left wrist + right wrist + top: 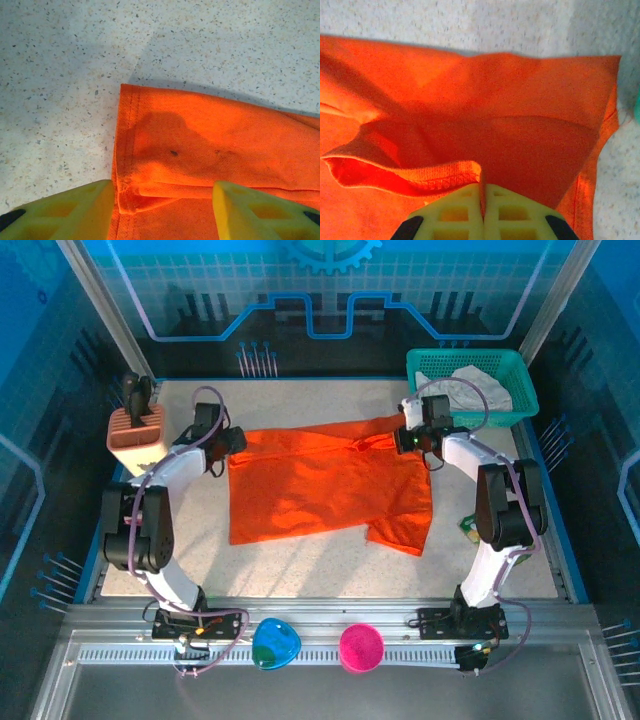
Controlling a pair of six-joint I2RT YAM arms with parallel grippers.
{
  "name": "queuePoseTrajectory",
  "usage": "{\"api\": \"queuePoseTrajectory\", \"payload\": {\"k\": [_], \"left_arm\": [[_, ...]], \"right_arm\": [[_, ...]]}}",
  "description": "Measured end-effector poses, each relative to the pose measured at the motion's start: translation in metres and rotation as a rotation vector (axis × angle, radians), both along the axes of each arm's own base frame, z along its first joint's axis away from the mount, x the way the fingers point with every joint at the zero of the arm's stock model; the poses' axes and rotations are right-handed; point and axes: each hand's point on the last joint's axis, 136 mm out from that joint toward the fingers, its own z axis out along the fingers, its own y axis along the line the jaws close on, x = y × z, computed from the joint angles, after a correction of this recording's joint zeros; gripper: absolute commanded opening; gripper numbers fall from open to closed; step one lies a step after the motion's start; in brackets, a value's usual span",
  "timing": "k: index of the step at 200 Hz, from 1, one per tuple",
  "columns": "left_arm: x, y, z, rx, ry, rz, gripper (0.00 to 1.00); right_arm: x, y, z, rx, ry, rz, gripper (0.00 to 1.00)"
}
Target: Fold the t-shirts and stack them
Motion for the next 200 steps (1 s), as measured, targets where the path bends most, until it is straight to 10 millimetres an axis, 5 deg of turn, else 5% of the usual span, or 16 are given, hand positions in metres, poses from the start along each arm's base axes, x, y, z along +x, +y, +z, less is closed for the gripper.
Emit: {"api": "queuePoseTrajectory", "payload": {"k": [35, 74, 139, 200], "left_arm": [[-0.007, 0.000, 0.021, -0.001, -0.029, -0.002, 0.56], [-0.017, 0.001, 0.047, 0.001, -0.067, 0.001, 0.62], [-0.040, 0.006, 0.078, -0.004, -0.047, 0.047, 0.61], [-0.119, 0.010, 0.075, -0.103, 0.129, 0.183, 0.54]], "right_arm": [[-0.017, -0.002, -0.012, -0.031, 0.090, -0.006, 0.30], [-0.026, 0.000, -0.013, -0.063, 0.126, 0.012, 0.43], [-0.001, 0.040, 0.045, -0.011, 0.039, 0.054, 0.36], [-0.024, 0.100, 0.018, 0.012, 0.118, 0.140, 0.36]]}}
